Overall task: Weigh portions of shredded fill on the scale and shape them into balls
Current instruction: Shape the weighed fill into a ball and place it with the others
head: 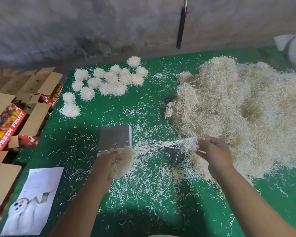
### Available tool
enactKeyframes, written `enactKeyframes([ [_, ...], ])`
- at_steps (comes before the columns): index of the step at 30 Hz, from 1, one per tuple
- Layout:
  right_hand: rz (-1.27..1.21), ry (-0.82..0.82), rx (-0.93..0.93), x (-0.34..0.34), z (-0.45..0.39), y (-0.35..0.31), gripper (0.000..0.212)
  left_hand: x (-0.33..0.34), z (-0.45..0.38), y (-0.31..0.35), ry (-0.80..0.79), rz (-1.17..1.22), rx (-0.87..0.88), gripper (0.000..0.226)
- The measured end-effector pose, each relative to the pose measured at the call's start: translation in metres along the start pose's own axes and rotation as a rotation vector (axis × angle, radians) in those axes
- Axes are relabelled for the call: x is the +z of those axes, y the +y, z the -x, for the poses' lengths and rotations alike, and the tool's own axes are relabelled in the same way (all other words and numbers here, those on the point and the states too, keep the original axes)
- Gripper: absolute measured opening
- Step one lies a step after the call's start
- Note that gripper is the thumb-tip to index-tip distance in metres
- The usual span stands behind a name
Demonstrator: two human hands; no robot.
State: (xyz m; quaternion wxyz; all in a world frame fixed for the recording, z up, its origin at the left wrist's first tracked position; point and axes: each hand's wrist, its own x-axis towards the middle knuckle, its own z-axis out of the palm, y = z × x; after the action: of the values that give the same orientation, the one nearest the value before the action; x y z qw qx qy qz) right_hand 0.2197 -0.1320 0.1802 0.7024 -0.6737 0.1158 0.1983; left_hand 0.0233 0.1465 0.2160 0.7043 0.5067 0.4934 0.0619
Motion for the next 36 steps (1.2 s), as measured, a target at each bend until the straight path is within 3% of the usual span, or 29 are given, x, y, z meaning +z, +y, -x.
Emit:
enactKeyframes([
  [4, -0.007, 0.027, -0.003, -0.006, 0.000, -0.004, 0.021, -0.003, -0.006, -0.008, 0.023, 0.028, 0.076, 0.054],
  [6, 0.009, 0.036, -0.016, -0.008, -0.001, -0.005, 0.018, 0.002, 0.002, -0.006, 0.051, -0.082, 0.148, 0.030],
  [8, 0.025, 0.037, -0.022, -0.010, -0.002, -0.007, 0.011, 0.009, -0.004, -0.002, 0.096, -0.073, 0.081, 0.016],
  [14, 0.034, 0.031, -0.025, -0.014, -0.007, -0.008, 0.008, 0.021, -0.001, 0.002, 0.156, -0.131, 0.127, 0.012],
  [20, -0.092, 0.148, 0.044, -0.038, -0.026, -0.014, 0.008, 0.006, 0.010, 0.015, 0.280, -0.037, 0.113, 0.033],
  [23, -0.127, 0.224, 0.068, -0.056, -0.035, -0.019, 0.004, -0.001, 0.012, 0.023, 0.220, 0.049, 0.063, 0.070],
  [26, -0.180, 0.315, 0.086, -0.067, -0.043, -0.019, 0.003, 0.005, 0.018, 0.029, 0.188, 0.005, 0.049, 0.072],
  [29, -0.085, 0.293, 0.143, -0.070, -0.047, -0.016, 0.040, 0.001, 0.011, 0.015, 0.121, -0.035, 0.063, 0.072],
  [32, 0.202, 0.206, 0.222, -0.059, -0.040, -0.014, 0.082, -0.006, -0.008, 0.003, 0.059, 0.058, 0.058, 0.063],
  [36, 0.460, -0.010, 0.035, -0.013, -0.006, -0.012, 0.083, 0.003, -0.015, 0.002, -0.031, 0.060, 0.040, 0.058],
])
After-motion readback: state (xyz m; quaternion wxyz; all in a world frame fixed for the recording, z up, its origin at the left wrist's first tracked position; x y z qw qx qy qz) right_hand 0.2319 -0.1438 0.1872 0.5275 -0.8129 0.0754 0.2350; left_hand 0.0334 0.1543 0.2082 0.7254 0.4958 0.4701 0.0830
